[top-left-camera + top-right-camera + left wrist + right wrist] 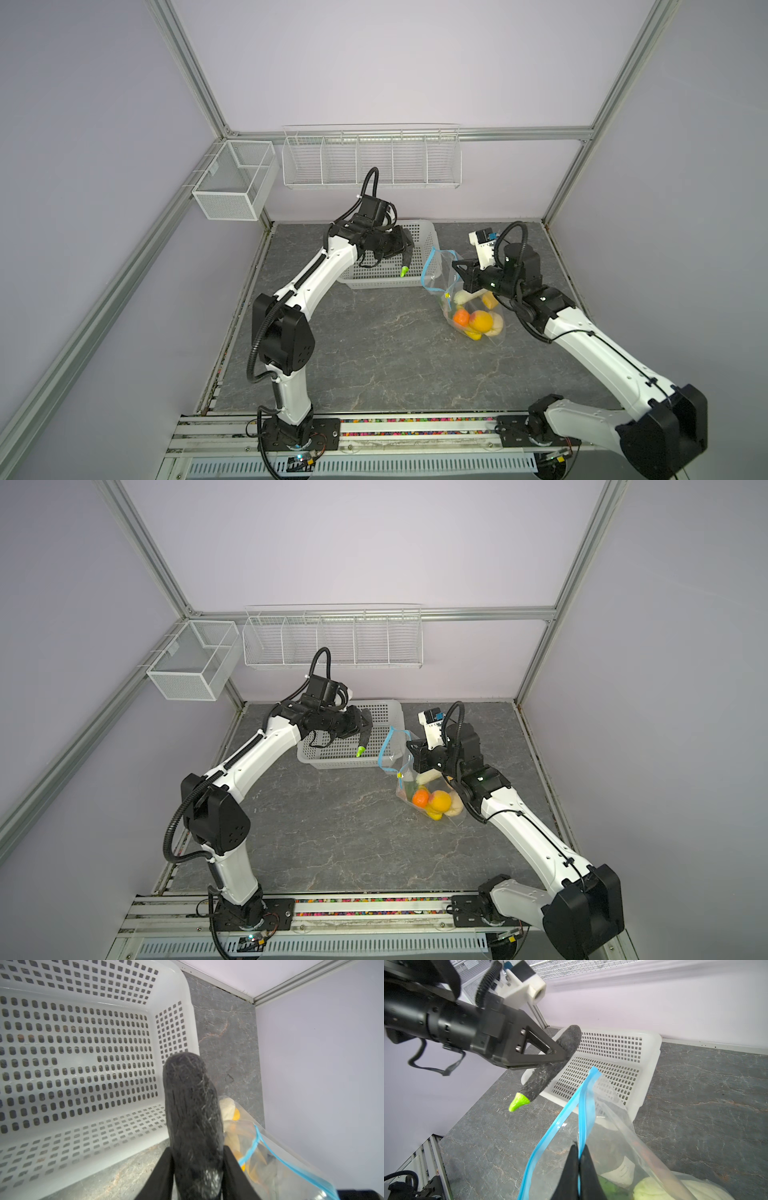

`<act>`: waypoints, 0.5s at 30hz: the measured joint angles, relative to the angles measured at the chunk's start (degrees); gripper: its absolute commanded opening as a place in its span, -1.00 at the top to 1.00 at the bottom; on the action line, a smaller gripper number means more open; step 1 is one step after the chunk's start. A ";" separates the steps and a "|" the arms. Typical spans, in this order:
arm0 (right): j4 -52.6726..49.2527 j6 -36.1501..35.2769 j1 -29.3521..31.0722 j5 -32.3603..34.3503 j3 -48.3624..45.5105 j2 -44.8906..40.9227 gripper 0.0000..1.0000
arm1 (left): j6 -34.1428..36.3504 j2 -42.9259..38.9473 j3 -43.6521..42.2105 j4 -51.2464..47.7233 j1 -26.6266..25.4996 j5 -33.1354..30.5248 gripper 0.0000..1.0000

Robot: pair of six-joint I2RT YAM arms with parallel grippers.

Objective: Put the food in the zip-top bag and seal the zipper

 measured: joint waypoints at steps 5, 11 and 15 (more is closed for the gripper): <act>0.70 -0.02 0.00 -0.22 -0.66 -0.04 0.86 | -0.20 -3.91 -0.90 -2.34 0.24 4.00 0.31; 0.85 -0.26 0.00 -0.85 -0.68 -0.04 0.86 | -1.25 -7.28 -5.03 -3.08 0.35 10.97 0.31; 0.85 -0.42 0.00 -1.16 -0.68 -0.04 0.87 | -2.38 -10.01 -9.29 -2.97 0.33 15.50 0.31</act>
